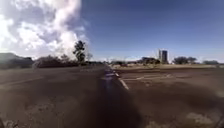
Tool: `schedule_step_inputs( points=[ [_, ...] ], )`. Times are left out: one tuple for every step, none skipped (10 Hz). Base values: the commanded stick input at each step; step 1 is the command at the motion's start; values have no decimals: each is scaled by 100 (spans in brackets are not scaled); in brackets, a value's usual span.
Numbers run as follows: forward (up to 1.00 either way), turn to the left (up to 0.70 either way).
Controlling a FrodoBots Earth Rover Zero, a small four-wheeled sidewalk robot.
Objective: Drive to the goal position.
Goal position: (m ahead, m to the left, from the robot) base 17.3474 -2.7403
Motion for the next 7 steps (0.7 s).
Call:
schedule_step_inputs(
  points=[
    [50, 0],
    [50, 0],
    [50, 0],
    [50, 0],
    [50, 0],
    [50, 0],
    [50, 0]
  ],
)
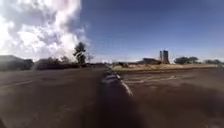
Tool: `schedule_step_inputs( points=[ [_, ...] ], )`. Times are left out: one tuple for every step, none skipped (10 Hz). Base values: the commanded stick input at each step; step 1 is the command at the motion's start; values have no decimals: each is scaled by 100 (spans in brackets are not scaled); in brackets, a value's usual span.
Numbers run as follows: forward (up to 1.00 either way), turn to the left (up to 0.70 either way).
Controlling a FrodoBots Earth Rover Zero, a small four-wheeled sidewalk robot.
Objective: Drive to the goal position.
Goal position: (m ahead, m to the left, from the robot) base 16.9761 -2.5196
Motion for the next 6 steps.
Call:
schedule_step_inputs(
  points=[
    [50, 0],
    [50, 0],
    [50, 0],
    [50, 0],
    [50, 0],
    [50, 0]
  ],
)
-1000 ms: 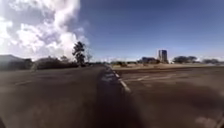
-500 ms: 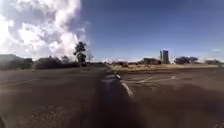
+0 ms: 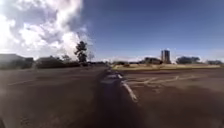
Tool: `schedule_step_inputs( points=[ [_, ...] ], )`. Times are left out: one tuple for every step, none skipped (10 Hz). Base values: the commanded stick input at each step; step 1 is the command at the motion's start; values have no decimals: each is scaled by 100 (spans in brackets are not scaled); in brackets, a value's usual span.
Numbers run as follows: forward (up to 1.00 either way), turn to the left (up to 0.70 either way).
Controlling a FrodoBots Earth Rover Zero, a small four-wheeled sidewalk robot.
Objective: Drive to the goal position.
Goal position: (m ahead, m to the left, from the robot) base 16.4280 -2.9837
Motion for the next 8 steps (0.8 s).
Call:
schedule_step_inputs(
  points=[
    [50, 0],
    [50, 0],
    [50, 0],
    [50, 0],
    [50, 0],
    [50, 0],
    [50, 0],
    [50, 0]
  ],
)
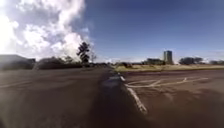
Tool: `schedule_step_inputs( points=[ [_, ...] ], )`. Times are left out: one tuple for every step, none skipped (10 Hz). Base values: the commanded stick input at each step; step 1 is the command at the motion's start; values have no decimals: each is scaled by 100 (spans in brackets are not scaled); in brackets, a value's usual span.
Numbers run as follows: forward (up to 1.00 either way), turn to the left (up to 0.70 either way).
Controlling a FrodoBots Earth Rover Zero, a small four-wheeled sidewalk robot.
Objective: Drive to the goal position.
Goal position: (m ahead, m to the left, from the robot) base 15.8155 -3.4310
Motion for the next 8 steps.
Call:
schedule_step_inputs(
  points=[
    [50, 0],
    [50, 0],
    [50, 0],
    [50, 0],
    [50, 0],
    [50, 0],
    [50, 0],
    [50, 0]
  ],
)
